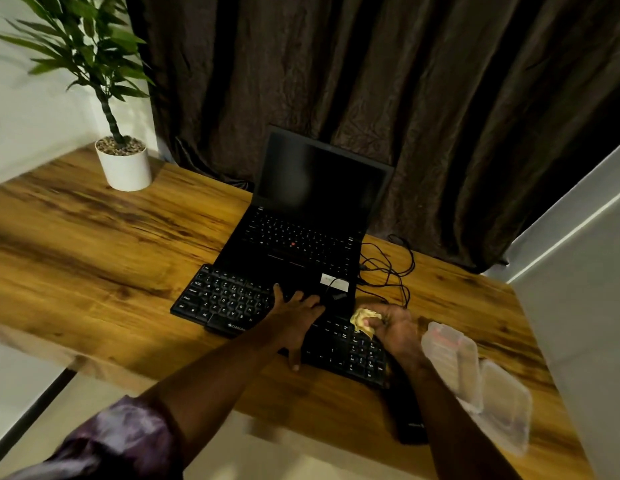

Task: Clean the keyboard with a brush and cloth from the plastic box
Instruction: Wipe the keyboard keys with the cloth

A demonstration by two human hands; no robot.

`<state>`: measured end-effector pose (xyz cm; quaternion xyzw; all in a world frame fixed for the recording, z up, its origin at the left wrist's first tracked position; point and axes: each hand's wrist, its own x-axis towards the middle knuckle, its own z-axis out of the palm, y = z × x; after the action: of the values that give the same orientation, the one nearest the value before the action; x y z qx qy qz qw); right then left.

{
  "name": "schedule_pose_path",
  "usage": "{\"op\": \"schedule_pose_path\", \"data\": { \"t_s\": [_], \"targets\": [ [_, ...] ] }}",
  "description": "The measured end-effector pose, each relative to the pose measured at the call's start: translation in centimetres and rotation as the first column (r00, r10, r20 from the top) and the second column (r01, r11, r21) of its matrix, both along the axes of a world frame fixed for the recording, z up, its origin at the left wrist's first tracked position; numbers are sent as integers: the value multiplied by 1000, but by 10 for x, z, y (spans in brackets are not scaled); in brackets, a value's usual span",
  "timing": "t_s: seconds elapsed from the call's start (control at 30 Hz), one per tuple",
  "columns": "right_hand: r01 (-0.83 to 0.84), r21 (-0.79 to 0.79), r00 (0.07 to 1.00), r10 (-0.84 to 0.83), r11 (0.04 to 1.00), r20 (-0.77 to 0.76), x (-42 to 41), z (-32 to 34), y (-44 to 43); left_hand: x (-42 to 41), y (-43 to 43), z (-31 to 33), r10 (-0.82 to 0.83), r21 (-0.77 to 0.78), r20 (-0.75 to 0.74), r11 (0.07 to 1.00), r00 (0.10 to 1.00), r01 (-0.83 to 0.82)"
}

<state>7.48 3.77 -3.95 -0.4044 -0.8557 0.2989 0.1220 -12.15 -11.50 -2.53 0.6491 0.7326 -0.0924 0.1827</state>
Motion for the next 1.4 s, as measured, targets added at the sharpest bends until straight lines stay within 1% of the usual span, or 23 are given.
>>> {"op": "schedule_pose_path", "data": {
  "t_s": [0.07, 0.17, 0.33, 0.37, 0.47, 0.57, 0.67, 0.83, 1.03, 1.1, 1.23, 1.4],
  "targets": [
    [-38, -10, 999, 38, 999, 3, -6, -1, 0, 0, 1, -2, 6, -3, -5, 1000, 1000, -6],
    [-33, -23, 999, 34, 999, 29, 0, 1, 4, -1, 1, -3, 2, -1, -11, 1000, 1000, -2],
    [57, -12, 998, -57, 998, -6, 37, 0, 14, -1, -1, -2, 4, 14, 15, 1000, 1000, -4],
    [94, -12, 995, -94, 996, -18, 41, -1, 16, 0, -2, -1, 4, 17, 16, 1000, 1000, -5],
    [135, -30, 991, -136, 990, -13, 39, -1, 11, 0, -1, 0, -3, 12, 13, 1000, 1000, 3],
    [95, -29, 995, -96, 995, -33, 21, -2, 3, 0, -1, 1, 3, 9, 17, 1000, 1000, -3],
    [35, -28, 999, -35, 999, 7, 7, -1, -5, -1, -2, 1, 8, 6, 28, 1000, 1000, -8],
    [50, -38, 999, -50, 998, 13, 19, 6, -2, -1, -2, 0, 6, 12, 42, 1000, 999, -7],
    [118, -23, 993, -117, 993, 33, 25, 4, 1, -2, -1, 0, 10, 15, 58, 1000, 998, -11],
    [117, -25, 993, -116, 993, 22, 15, 4, -2, -3, -1, -2, 11, 22, 59, 1000, 998, -12],
    [66, -31, 996, -64, 997, 66, -2, -2, -6, -5, 0, -4, 10, 28, 61, 1000, 998, -12],
    [92, -62, 994, -88, 994, 57, 16, 1, -1, -4, 1, -3, -2, 29, 70, 1000, 998, 0]
  ]
}}
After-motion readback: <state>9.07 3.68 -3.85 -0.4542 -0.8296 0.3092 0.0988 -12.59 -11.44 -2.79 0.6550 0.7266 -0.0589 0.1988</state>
